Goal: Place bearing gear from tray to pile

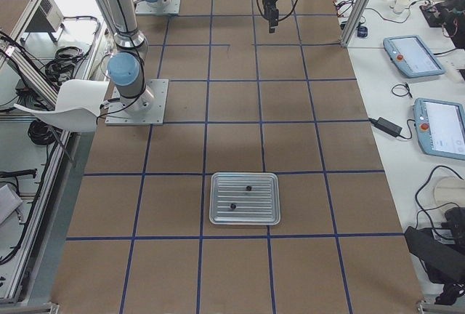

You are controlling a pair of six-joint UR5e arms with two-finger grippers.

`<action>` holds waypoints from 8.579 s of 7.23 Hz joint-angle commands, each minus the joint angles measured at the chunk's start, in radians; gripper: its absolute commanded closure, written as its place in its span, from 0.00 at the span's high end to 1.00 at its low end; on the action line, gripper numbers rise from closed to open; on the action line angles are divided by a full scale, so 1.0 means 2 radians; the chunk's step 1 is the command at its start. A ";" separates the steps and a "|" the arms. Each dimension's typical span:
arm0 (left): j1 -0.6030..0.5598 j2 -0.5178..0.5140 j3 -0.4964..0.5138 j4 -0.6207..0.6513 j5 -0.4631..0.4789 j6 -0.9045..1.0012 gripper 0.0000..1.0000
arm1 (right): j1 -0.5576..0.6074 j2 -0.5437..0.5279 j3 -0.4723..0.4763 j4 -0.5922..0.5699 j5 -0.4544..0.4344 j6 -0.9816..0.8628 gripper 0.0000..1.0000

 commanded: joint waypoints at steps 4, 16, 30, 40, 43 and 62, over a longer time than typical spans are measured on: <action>-0.023 -0.018 0.024 -0.006 0.002 -0.018 1.00 | -0.012 -0.015 -0.004 0.022 0.013 0.004 1.00; -0.026 -0.017 0.023 -0.007 0.002 -0.022 1.00 | -0.433 0.155 0.077 -0.206 -0.038 -0.365 1.00; -0.020 -0.015 0.024 -0.009 0.001 -0.021 1.00 | -0.443 0.221 0.090 -0.273 -0.017 -0.840 0.04; -0.018 -0.012 0.020 -0.008 0.002 -0.014 1.00 | 0.032 0.065 0.103 -0.113 0.009 -0.018 0.05; -0.012 -0.012 0.020 -0.009 0.002 -0.014 1.00 | 0.142 0.115 0.129 -0.212 0.028 0.150 0.05; -0.233 -0.270 -0.141 0.441 -0.040 -0.302 1.00 | -0.258 0.003 0.121 -0.152 -0.021 -0.265 1.00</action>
